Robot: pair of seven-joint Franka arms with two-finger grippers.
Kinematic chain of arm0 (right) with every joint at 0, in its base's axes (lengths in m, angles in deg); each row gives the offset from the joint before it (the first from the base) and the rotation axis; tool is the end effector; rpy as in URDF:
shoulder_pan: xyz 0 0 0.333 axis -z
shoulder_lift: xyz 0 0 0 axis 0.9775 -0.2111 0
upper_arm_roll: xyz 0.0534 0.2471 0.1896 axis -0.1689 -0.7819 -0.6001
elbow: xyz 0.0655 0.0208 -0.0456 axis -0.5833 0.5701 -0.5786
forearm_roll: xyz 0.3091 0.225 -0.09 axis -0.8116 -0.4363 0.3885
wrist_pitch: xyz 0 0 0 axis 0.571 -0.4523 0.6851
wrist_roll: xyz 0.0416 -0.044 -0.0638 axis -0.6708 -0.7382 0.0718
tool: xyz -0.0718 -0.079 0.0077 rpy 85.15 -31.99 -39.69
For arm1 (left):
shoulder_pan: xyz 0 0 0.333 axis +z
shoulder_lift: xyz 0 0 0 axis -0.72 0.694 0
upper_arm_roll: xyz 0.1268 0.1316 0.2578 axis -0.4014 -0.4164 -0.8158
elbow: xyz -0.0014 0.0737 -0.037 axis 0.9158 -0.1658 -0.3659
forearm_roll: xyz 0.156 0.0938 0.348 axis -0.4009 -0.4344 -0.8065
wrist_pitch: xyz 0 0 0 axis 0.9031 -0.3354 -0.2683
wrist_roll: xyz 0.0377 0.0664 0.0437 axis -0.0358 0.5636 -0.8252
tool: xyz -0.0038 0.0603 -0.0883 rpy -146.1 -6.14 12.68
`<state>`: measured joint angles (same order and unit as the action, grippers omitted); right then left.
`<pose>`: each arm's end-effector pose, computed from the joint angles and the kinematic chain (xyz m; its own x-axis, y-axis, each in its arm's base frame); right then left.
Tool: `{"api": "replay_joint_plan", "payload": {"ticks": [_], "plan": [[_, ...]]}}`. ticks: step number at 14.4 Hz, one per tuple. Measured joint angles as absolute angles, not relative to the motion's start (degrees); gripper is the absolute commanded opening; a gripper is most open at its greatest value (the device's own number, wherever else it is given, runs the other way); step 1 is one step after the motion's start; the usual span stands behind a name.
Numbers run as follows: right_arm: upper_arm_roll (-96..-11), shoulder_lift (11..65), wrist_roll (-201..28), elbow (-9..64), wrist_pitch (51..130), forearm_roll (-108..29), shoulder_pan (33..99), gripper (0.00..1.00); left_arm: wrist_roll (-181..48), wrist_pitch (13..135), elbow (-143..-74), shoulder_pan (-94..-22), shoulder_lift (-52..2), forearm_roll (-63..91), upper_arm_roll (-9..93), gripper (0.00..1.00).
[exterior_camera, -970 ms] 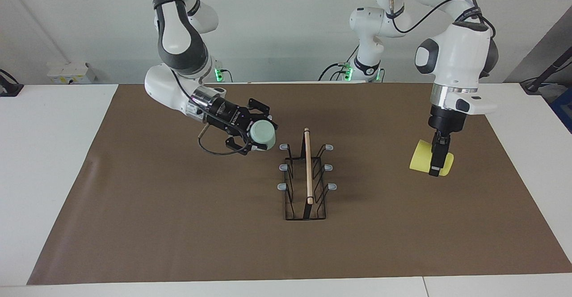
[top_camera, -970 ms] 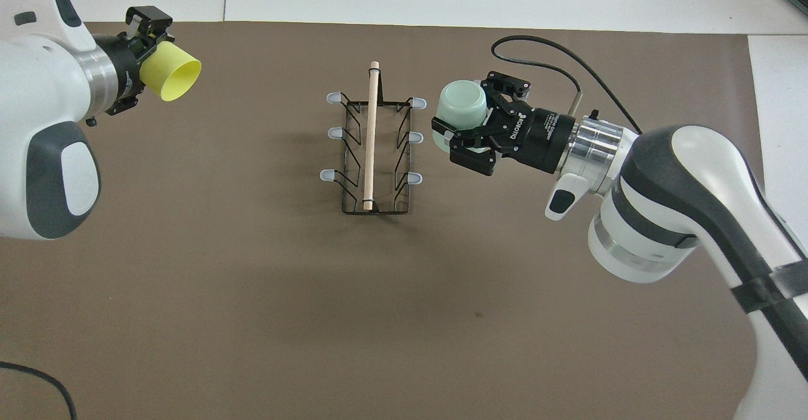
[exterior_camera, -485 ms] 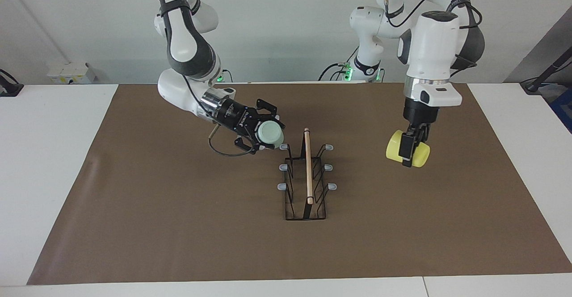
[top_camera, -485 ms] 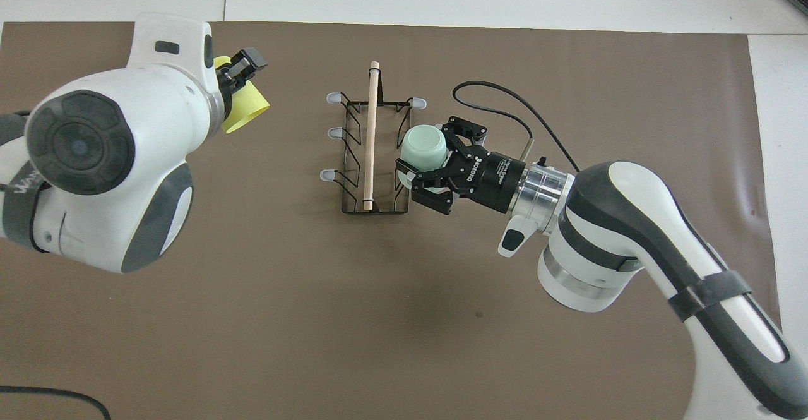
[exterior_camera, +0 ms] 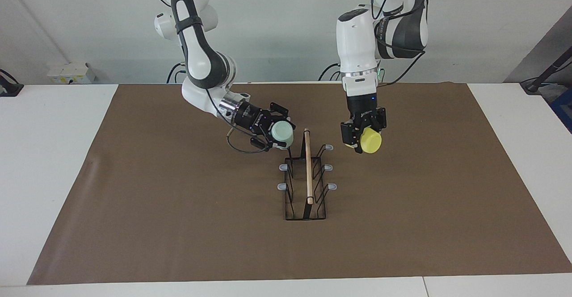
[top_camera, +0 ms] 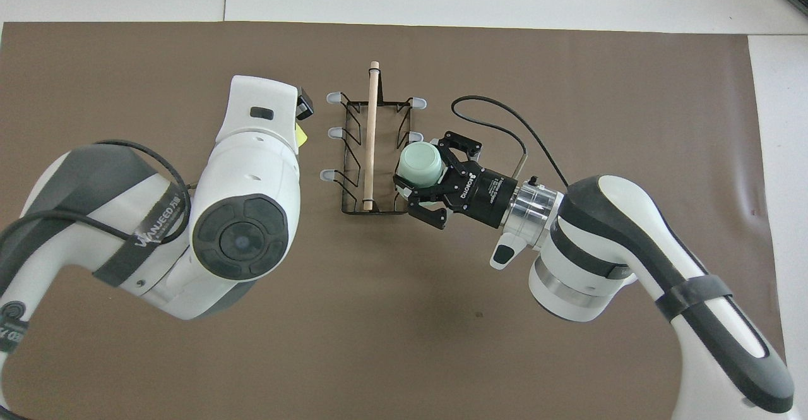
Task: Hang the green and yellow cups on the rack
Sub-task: 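Carry the yellow cup and the green cup toward the rack with both grippers, then hang the green cup on a rack peg and open the right gripper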
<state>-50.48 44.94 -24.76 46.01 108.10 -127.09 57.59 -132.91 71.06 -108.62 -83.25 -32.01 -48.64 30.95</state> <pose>0.5268 0.2517 0.3673 -0.2491 -0.0869 -0.9646 -0.8696 0.4585 0.1833 0.5361 -0.2889 0.5057 0.6596 0.4624 0.5925 0.4655 -0.8703 0.1608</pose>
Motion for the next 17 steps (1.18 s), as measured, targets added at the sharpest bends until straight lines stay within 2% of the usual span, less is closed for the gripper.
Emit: {"api": "replay_joint_plan", "payload": {"ticks": [5, 12, 13, 14, 17], "plan": [[-50.5, 43.5, -29.2, 46.6, 107.6, -129.5, 56.8, 0.00, -149.0, 71.3, -113.0, -86.4, -32.1, -60.3, 31.1, 0.00], [-50.4, 39.6, -37.8, 46.5, 105.0, -129.6, 56.7, 0.00, -159.2, 72.5, -116.4, -88.5, -32.1, -67.8, 31.2, 0.00], [-50.4, 39.4, -38.5, 46.5, 104.9, -129.6, 56.7, 0.39, -162.4, 72.5, -117.0, -88.8, -32.0, -70.4, 31.2, 0.00], [-50.4, 39.4, -39.1, 46.5, 104.9, -129.6, 56.7, 0.99, -164.6, 72.5, -117.5, -89.0, -31.8, -72.4, 31.2, 0.00], [-50.4, 39.4, -43.6, 46.3, 103.9, -129.5, 56.7, 1.00, -168.0, 72.5, -118.3, -89.7, -31.1, -74.3, 31.2, 0.00]]}}
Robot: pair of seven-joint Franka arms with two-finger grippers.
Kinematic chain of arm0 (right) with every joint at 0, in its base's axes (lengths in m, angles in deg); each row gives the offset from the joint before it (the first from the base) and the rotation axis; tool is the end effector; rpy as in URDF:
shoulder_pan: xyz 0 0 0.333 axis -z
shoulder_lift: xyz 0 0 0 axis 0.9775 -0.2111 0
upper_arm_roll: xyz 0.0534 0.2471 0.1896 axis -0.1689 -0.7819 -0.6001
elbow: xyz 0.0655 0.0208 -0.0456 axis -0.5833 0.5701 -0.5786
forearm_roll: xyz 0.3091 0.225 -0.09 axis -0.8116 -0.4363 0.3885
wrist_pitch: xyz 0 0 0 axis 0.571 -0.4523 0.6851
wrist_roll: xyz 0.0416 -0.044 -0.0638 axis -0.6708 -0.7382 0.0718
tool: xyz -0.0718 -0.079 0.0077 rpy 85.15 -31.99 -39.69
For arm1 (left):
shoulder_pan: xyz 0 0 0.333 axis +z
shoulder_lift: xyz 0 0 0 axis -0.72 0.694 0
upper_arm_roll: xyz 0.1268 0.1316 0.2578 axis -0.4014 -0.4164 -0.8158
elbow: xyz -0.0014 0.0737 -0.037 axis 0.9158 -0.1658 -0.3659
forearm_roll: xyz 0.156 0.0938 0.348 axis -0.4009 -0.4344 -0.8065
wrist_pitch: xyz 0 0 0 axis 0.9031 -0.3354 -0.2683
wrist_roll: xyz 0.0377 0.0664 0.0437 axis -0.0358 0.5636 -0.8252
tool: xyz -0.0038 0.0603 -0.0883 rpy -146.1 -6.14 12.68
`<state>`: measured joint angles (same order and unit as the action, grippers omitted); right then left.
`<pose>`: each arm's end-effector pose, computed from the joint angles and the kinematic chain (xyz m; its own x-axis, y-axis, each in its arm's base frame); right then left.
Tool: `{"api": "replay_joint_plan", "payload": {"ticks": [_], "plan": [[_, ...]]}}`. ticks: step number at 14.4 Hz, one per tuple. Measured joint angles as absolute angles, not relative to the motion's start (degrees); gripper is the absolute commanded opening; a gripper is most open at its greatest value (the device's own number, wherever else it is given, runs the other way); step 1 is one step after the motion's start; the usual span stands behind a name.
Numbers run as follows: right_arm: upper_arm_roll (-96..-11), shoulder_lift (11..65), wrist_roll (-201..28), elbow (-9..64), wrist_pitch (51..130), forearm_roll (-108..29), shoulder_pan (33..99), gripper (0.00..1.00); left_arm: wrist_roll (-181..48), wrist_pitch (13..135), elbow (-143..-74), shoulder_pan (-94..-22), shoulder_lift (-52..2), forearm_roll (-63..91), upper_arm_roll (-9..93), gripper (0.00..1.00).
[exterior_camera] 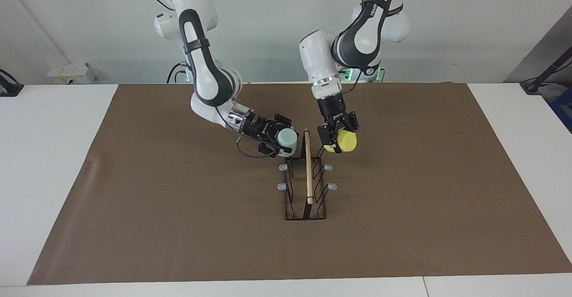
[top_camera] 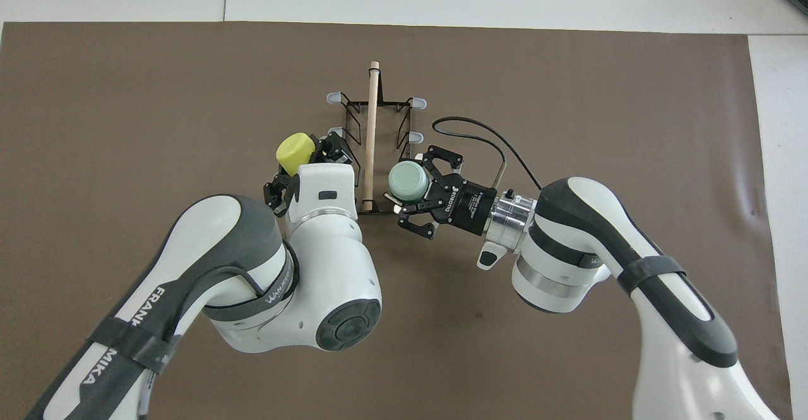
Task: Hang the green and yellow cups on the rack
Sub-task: 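Hang the green cup on a rack peg and open the right gripper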
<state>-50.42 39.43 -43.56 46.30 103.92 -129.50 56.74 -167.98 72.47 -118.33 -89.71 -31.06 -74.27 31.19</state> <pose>0.5216 0.2673 0.3141 -0.0400 -0.1848 -0.9820 -0.9239 0.3812 -0.0341 0.4785 -0.3336 0.4172 0.4804 0.5082 0.7148 0.5129 -0.8239 0.2410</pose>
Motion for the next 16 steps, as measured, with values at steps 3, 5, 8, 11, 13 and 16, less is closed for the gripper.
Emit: {"api": "replay_joint_plan", "payload": {"ticks": [3, 5, 8, 11, 13, 16], "plan": [[-50.4, 39.4, -45.2, 46.2, 103.8, -129.5, 56.7, 1.00, -170.6, 72.5, -118.6, -90.5, -30.0, -75.4, 31.2, 0.00], [-50.3, 39.4, -45.2, 46.1, 103.8, -129.5, 56.8, 1.00, -171.6, 72.5, -118.9, -91.2, -29.4, -75.7, 31.2, 0.00], [-50.3, 39.8, -45.3, 45.9, 103.8, -129.3, 56.8, 1.00, -173.1, 72.4, -119.4, -92.1, -28.8, -76.0, 31.2, 0.00], [-50.1, 40.7, -45.4, 45.8, 103.8, -125.6, 57.6, 1.00, -173.9, 72.8, -120.2, -92.8, -28.7, -76.1, 31.2, 0.20], [-50.1, 41.7, -45.4, 45.8, 103.8, -121.5, 58.9, 1.00, -174.3, 73.0, -120.3, -92.8, -28.7, -76.2, 31.1, 0.82], [-49.9, 43.1, -45.3, 45.8, 103.8, -113.6, 60.9, 1.00, -174.4, 73.0, -120.3, -92.8, -28.7, -76.2, 30.7, 1.00]]}}
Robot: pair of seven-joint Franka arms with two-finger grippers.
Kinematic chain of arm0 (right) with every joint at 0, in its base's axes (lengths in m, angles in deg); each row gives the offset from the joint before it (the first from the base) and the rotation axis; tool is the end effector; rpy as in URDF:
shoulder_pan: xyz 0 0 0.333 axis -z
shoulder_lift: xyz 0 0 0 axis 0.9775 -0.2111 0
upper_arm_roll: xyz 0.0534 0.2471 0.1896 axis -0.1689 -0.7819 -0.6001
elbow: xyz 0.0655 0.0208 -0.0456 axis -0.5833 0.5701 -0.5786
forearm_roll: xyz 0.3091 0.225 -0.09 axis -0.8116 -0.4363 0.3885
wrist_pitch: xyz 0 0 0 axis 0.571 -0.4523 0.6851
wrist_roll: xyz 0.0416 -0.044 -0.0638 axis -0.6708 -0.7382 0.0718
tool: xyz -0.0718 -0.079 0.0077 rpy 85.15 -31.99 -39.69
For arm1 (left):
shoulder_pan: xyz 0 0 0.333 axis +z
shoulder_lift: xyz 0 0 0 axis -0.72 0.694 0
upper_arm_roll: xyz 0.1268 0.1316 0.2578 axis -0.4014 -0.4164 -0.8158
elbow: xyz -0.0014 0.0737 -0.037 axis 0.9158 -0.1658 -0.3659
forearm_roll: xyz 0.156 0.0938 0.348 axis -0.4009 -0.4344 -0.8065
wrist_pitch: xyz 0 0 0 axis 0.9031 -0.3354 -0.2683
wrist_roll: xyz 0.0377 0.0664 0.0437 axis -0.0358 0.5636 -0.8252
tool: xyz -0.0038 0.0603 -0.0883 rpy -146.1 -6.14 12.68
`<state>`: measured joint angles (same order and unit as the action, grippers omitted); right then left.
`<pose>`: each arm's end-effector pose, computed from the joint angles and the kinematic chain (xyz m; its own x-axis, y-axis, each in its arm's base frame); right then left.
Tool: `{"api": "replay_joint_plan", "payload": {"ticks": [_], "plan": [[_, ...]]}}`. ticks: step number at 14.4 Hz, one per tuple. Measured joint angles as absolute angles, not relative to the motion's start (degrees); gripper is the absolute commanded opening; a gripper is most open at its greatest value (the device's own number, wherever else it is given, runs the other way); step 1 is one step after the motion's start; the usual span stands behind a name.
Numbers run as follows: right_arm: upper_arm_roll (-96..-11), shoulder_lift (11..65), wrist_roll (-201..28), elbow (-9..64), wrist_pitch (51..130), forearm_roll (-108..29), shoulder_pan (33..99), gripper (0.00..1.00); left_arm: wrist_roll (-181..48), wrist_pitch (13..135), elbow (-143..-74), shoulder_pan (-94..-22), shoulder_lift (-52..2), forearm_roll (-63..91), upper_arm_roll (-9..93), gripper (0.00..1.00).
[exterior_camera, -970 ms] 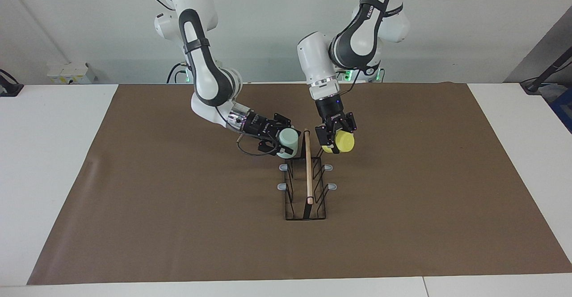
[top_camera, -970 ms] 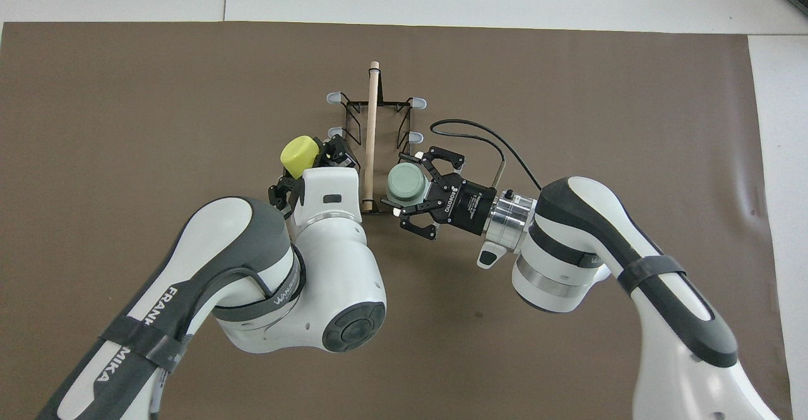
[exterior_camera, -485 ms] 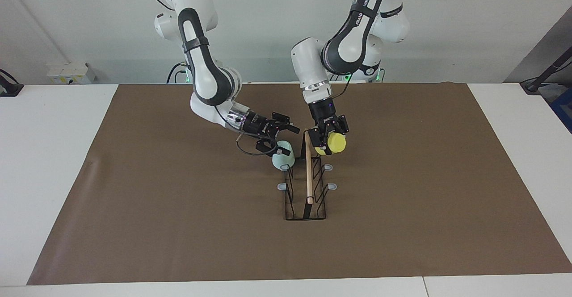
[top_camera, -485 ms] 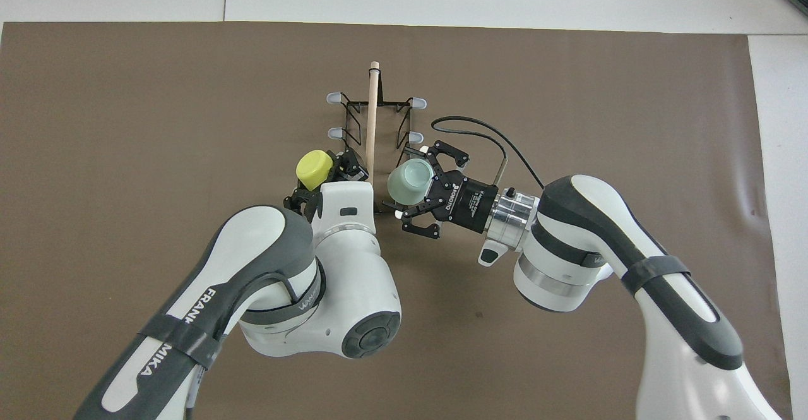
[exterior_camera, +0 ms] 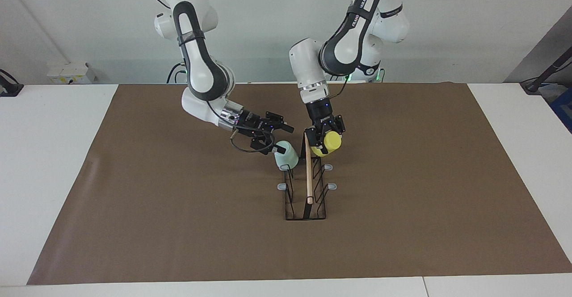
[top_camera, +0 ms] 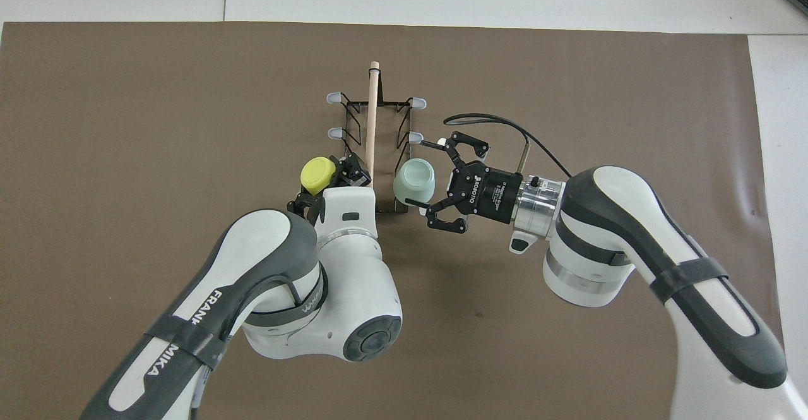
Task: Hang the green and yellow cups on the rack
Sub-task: 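Hang the green cup on a rack peg and open the right gripper, then release the yellow cup on a rack peg and withdraw the left gripper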
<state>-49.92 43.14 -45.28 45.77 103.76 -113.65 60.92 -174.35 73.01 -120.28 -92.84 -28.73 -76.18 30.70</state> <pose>0.5392 0.2262 0.3515 0.1615 -0.3397 -0.9266 -0.9356 0.2459 -0.2533 0.4579 -0.3531 0.3786 0.4878 0.5184 0.7023 0.5170 -0.8199 0.2461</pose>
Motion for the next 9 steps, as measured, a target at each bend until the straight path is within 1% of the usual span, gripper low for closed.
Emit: {"api": "replay_joint_plan", "payload": {"ticks": [5, 7, 9], "plan": [[-49.6, 46.8, -45.3, 45.7, 103.7, -98.0, 65.0, 1.00, -174.1, 73.0, -120.1, -92.8, -29.6, -76.2, 30.5, 1.00], [-49.4, 48.5, -45.3, 45.5, 103.7, -89.2, 66.0, 1.00, -172.9, 73.0, -119.4, -92.6, -30.3, -76.2, 30.1, 1.00], [-49.3, 50.4, -45.3, 45.1, 103.7, -78.7, 67.7, 1.00, -169.0, 73.0, -118.8, -90.7, -31.4, -76.1, 30.0, 1.00]]}}
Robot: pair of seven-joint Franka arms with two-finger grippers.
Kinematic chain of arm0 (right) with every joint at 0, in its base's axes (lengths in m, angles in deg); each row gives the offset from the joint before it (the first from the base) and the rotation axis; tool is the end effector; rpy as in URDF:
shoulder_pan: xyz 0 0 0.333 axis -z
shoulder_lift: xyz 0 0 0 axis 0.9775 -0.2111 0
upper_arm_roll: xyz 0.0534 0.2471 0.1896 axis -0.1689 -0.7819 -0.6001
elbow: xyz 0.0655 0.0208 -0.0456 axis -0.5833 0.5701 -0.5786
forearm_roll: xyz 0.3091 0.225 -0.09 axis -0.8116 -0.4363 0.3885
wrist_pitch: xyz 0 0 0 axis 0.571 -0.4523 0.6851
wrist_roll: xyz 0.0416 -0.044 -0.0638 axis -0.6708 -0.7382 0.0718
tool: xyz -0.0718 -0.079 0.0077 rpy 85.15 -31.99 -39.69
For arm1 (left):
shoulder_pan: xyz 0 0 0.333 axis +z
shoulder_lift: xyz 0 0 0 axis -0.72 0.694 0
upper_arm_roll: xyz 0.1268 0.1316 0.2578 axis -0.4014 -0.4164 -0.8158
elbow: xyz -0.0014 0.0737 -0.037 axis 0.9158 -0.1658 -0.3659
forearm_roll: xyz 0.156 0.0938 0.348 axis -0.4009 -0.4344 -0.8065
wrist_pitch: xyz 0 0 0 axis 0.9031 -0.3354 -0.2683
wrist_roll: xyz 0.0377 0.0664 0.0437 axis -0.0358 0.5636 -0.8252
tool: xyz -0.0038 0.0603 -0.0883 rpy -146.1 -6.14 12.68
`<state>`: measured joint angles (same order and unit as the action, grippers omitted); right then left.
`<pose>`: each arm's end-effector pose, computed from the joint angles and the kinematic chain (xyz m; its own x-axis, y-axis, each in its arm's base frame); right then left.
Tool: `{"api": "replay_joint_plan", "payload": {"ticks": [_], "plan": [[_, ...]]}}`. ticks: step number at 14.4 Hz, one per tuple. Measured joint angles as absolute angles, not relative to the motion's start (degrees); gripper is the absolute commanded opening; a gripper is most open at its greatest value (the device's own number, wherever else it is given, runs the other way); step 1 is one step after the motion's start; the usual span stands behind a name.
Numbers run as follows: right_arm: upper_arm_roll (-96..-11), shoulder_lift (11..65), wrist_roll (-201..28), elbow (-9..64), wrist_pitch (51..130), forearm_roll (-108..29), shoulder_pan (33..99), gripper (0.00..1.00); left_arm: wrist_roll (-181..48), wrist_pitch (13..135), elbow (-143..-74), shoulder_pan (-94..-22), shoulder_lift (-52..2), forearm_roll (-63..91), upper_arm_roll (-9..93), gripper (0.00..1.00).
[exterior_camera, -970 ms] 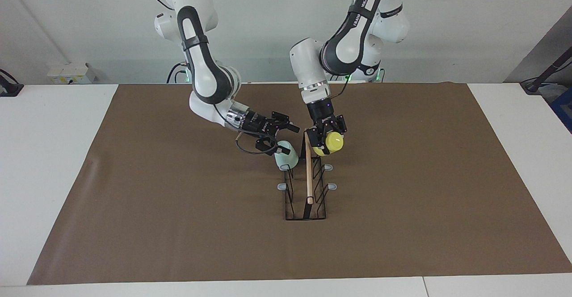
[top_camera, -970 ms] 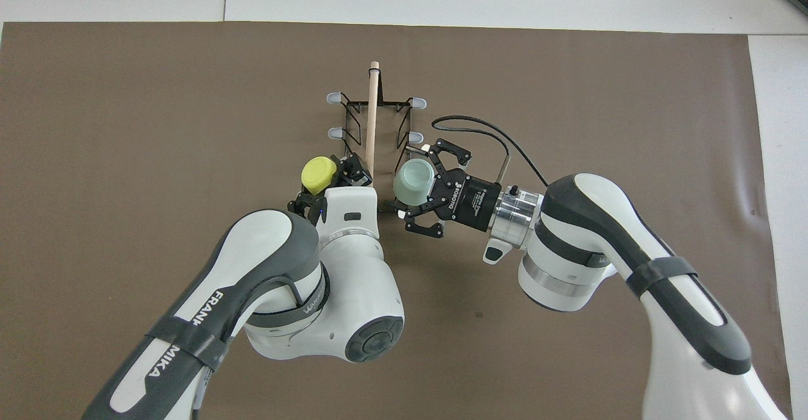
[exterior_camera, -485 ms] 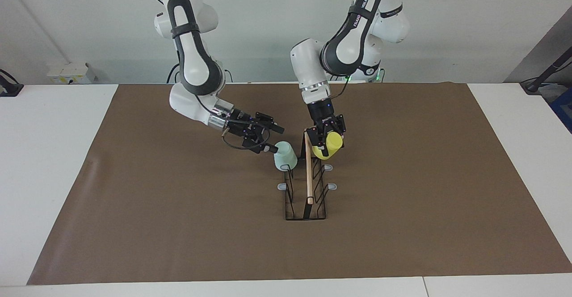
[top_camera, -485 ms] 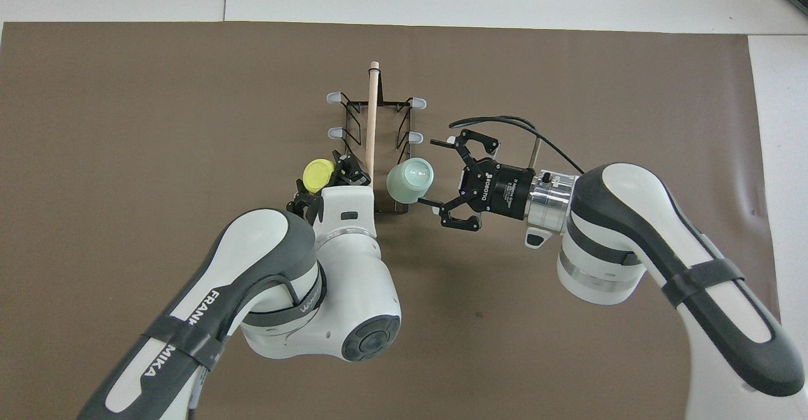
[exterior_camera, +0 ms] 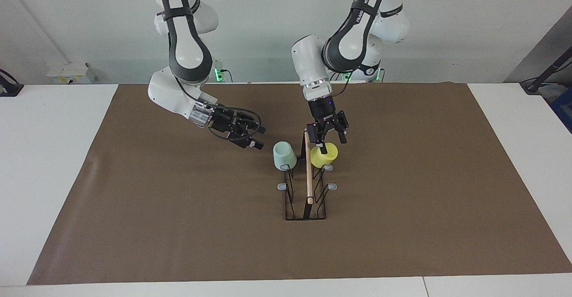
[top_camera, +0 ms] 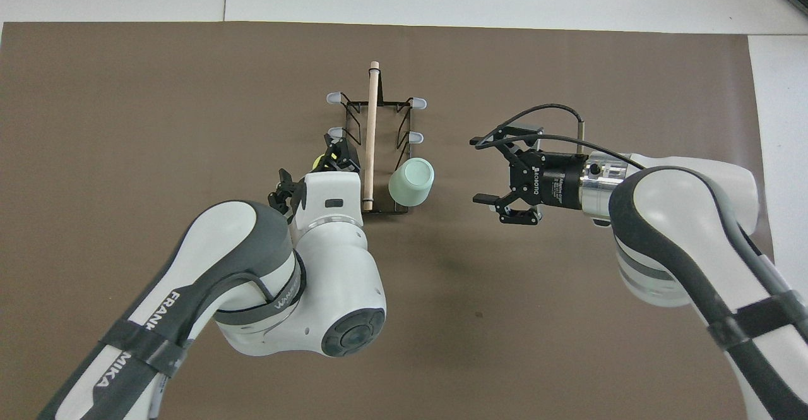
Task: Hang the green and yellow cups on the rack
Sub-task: 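Release the yellow cup on a rack peg and withdraw the left gripper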
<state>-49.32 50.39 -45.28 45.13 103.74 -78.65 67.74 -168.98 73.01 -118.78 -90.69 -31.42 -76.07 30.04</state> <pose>0.5515 0.1515 0.4178 0.4969 -0.6001 -0.6268 -0.8399 -0.1507 -0.5215 0.4774 -0.3320 0.4178 0.4719 0.5005 0.7258 0.4998 -0.8300 0.2475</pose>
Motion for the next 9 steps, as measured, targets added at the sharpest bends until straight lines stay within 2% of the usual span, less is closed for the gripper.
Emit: {"api": "replay_joint_plan", "payload": {"ticks": [3, 6, 9], "plan": [[-49.2, 52.5, -45.3, 44.2, 103.6, -56.9, 69.2, 1.00, -156.5, 73.2, -116.2, -87.3, -32.4, -71.0, 29.9, 1.00], [-49.2, 52.9, -45.7, 41.7, 101.6, -32.8, 69.7, 1.00, -133.9, 73.2, -111.6, -83.6, -31.9, -58.3, 29.7, 1.00], [-49.2, 52.9, -52.4, 38.1, 95.7, -19.5, 72.6, 1.00, -110.1, 71.7, -107.3, -79.3, -31.4, -45.8, 29.6, 1.00]]}}
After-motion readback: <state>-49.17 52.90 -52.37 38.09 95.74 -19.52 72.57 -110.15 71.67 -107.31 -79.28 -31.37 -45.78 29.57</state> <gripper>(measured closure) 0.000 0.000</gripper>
